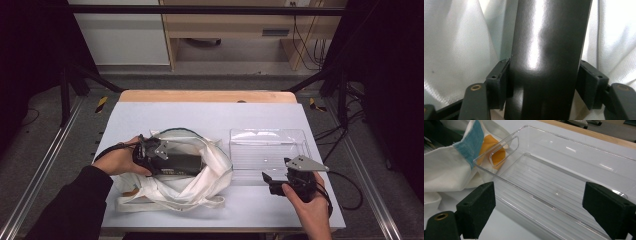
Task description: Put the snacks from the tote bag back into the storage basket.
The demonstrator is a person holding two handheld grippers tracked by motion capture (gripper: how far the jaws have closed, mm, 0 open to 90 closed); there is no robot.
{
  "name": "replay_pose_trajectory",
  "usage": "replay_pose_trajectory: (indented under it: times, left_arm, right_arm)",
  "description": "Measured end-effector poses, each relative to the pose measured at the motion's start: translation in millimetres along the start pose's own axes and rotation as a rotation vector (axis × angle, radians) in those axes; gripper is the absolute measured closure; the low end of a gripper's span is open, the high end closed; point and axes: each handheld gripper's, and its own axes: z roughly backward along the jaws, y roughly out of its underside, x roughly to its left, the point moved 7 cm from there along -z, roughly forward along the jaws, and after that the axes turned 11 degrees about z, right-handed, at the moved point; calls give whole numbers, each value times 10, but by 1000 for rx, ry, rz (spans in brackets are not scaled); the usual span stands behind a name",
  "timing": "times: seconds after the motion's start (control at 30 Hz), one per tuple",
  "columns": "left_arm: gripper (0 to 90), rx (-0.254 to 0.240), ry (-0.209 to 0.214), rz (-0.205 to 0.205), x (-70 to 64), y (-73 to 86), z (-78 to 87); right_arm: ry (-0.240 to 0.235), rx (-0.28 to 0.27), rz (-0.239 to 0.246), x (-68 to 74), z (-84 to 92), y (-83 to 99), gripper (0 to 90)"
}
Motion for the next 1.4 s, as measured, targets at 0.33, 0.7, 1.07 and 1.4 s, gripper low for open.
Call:
replay_pose_trajectory:
  times: [0.33, 0.7, 1.07, 1.4]
  left_arm:
    - [422, -6, -11, -42, -32, 6, 78]
    - [430, -50, -32, -52, -63, 5, 224]
    - [431, -117, -44, -45, -76, -70, 457]
    - [431, -153, -69, -51, -107, -216, 760]
  right_arm:
    - [-2, 1, -5, -3, 6, 2, 115]
    - [-3, -7, 2, -9, 25, -19, 111]
    - [-5, -10, 0, 0, 31, -31, 111]
    - [-38, -13, 73, 96, 39, -205, 83]
